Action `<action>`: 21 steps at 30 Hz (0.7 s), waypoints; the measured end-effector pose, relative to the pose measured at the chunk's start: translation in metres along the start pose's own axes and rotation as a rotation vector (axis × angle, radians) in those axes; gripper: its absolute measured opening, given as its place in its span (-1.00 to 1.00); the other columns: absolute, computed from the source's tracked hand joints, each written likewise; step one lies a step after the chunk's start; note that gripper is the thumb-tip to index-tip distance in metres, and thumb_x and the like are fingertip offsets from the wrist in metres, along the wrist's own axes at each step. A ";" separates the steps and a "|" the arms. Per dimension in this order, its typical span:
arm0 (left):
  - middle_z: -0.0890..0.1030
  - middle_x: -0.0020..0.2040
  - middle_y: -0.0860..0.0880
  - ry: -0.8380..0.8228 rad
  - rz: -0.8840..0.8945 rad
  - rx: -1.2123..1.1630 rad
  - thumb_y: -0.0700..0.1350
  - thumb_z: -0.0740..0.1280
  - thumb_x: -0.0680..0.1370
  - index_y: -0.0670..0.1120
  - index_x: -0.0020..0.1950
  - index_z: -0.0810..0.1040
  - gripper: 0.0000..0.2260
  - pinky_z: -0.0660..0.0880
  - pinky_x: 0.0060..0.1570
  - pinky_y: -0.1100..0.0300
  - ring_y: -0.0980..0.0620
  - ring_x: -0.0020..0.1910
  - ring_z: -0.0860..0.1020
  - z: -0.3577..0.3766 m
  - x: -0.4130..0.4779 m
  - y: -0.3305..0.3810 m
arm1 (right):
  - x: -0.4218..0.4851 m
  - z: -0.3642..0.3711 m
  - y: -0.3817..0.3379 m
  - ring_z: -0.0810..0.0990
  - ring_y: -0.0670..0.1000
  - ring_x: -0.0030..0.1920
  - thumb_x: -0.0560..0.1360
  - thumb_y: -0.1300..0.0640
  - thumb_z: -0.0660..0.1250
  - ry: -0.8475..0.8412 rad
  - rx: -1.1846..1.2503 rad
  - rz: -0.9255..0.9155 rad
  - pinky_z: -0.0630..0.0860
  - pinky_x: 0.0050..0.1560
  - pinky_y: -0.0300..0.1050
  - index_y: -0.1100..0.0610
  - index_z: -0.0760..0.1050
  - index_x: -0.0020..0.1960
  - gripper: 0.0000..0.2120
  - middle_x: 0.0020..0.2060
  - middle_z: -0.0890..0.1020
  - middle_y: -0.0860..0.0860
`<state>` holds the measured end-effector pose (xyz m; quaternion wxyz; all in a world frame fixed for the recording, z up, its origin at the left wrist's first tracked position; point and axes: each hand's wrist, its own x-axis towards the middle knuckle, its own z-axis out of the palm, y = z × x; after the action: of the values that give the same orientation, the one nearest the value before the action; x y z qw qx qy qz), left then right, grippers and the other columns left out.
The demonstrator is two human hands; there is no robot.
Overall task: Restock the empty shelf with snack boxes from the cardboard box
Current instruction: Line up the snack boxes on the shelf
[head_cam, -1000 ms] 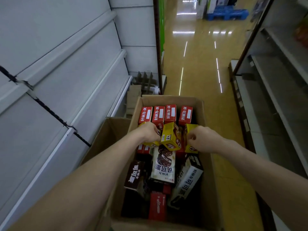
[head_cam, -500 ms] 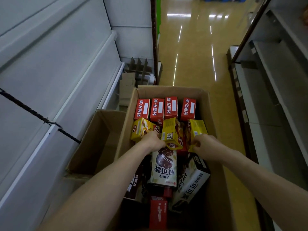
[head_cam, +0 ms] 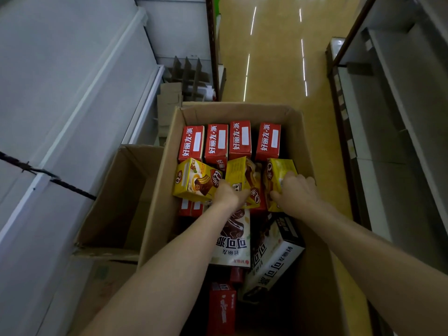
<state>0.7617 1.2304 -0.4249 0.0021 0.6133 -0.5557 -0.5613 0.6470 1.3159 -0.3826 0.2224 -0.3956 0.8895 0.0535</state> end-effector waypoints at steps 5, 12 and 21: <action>0.51 0.14 -0.09 -0.032 -0.043 -0.105 -0.09 0.45 0.48 -0.17 0.36 0.34 -0.48 0.48 0.13 0.08 -0.07 0.09 0.49 -0.005 0.003 -0.015 | 0.006 0.000 -0.006 0.35 0.21 0.26 0.57 -0.15 0.21 0.041 -0.115 -0.002 0.40 0.17 0.02 0.25 0.41 0.26 -0.50 0.23 0.41 0.23; 0.59 0.12 -0.12 -0.118 -0.112 -0.305 -0.05 0.48 0.42 -0.12 0.26 0.44 -0.54 0.57 0.07 -0.02 -0.09 0.04 0.58 -0.006 0.000 -0.033 | 0.018 0.001 -0.016 0.37 0.20 0.26 0.55 -0.04 0.27 0.072 -0.117 0.055 0.43 0.09 -0.04 0.24 0.28 0.31 -0.53 0.26 0.41 0.23; 0.57 0.08 -0.08 -0.137 -0.134 -0.400 -0.13 0.45 0.45 -0.08 0.23 0.44 -0.61 0.56 0.00 0.03 -0.01 -0.04 0.53 -0.013 -0.001 -0.041 | 0.023 -0.004 -0.023 0.38 0.19 0.27 0.36 -0.24 0.45 -0.036 0.022 0.188 0.43 0.17 -0.01 0.23 0.18 0.42 -0.13 0.29 0.33 0.22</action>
<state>0.7986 1.2386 -0.4446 0.0487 0.5967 -0.3902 -0.6995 0.6492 1.2838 -0.3875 0.2365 -0.3067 0.9192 0.0715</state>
